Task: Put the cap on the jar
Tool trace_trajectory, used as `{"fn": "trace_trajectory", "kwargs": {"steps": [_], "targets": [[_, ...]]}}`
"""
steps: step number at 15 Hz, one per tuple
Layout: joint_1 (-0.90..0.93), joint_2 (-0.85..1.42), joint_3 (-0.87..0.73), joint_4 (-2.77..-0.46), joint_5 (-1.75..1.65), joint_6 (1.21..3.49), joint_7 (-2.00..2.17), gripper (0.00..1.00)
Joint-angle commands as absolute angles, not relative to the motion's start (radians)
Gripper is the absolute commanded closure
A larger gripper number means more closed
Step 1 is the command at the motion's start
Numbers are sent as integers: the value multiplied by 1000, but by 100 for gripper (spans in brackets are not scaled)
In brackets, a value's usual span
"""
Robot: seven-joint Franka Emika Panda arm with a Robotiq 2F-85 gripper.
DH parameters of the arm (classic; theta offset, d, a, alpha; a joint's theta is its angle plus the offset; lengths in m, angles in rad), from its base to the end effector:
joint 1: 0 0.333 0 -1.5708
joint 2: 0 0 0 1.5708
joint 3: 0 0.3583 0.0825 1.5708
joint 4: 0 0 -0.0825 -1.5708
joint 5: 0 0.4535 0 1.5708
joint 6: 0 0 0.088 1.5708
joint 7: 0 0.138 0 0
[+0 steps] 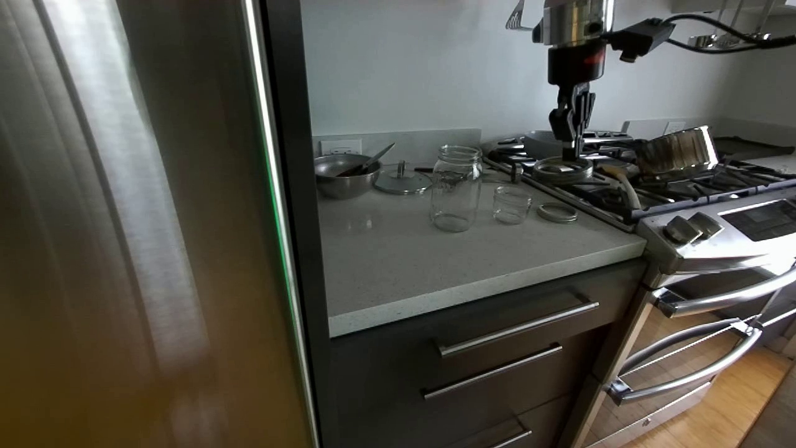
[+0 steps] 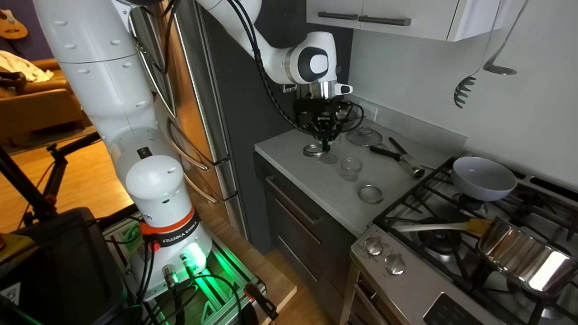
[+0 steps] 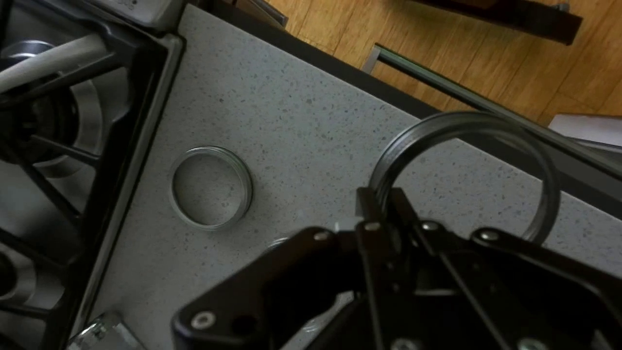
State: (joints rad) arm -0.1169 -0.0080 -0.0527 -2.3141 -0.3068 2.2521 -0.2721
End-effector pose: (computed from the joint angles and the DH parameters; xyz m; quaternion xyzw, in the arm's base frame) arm 0.5428 -0.1088 0.3082 0.9815 0.1499 -0.0514 0.1072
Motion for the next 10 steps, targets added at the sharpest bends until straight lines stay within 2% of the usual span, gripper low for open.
{"fn": "trace_trajectory", "kwargs": {"steps": [1, 3, 4, 7, 8, 10], "targets": [[-92, -106, -53, -2337, -370, 2190, -254, 98], [-90, -74, -60, -2311, -343, 2204, -269, 98], [-88, -87, -60, -2309, -344, 2199, -269, 91], [-87, -82, -60, -2308, -344, 2199, -269, 91], [-87, -79, -60, -2308, -344, 2199, -269, 98], [-85, -91, -68, -2317, -288, 2264, -320, 98]]}}
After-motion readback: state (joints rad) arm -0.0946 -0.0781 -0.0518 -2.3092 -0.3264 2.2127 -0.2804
